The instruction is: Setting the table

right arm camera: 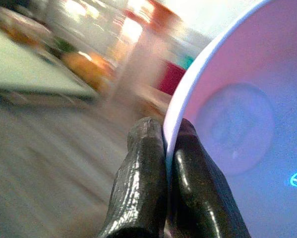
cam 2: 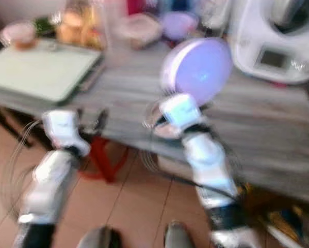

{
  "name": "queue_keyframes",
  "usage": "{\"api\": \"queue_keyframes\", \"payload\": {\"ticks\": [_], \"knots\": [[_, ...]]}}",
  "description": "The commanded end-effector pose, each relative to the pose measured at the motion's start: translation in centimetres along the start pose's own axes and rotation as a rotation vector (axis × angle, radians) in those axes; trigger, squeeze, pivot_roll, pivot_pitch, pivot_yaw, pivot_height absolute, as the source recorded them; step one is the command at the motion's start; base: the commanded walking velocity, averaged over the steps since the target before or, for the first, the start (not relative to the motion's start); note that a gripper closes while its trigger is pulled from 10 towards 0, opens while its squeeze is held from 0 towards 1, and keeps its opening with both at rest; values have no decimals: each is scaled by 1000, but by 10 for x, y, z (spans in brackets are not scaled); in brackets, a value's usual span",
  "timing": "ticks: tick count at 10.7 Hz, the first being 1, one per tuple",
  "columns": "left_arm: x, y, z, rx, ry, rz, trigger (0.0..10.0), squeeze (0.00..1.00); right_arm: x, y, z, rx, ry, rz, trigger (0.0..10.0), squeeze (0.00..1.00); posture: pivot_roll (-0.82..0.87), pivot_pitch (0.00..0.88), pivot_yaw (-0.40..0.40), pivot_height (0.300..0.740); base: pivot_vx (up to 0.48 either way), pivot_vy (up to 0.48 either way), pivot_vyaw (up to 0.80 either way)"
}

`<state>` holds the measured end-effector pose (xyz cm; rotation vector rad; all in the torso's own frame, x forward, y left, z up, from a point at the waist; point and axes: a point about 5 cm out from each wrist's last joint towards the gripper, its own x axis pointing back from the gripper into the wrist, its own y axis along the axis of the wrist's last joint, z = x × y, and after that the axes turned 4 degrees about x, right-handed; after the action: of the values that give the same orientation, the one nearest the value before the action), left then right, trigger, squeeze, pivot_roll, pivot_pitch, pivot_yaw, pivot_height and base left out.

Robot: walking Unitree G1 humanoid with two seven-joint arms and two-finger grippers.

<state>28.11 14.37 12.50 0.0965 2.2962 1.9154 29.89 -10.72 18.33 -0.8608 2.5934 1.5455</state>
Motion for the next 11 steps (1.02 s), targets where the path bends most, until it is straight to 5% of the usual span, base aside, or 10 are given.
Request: {"api": "queue_keyframes", "payload": {"ticks": [1,3,7,11], "knots": [[-1,5,-7,23,-20,-28,10000,0,-3,0,-15,26,12,-13,10000,0,-53,149,23,740,0,0,0],[7,2,-4,8,-12,-9,10000,0,-9,-8,-17,4,138,41,10000,0,-46,156,24,740,0,0,0],[34,-14,10,-7,20,76,10000,0,-15,-29,-29,116,386,223,10000,0,-32,173,23,740,0,0,0],[34,-19,2,12,-23,106,10000,0,-4,-31,-38,159,548,372,10000,0,-49,177,20,740,0,0,0]]}}
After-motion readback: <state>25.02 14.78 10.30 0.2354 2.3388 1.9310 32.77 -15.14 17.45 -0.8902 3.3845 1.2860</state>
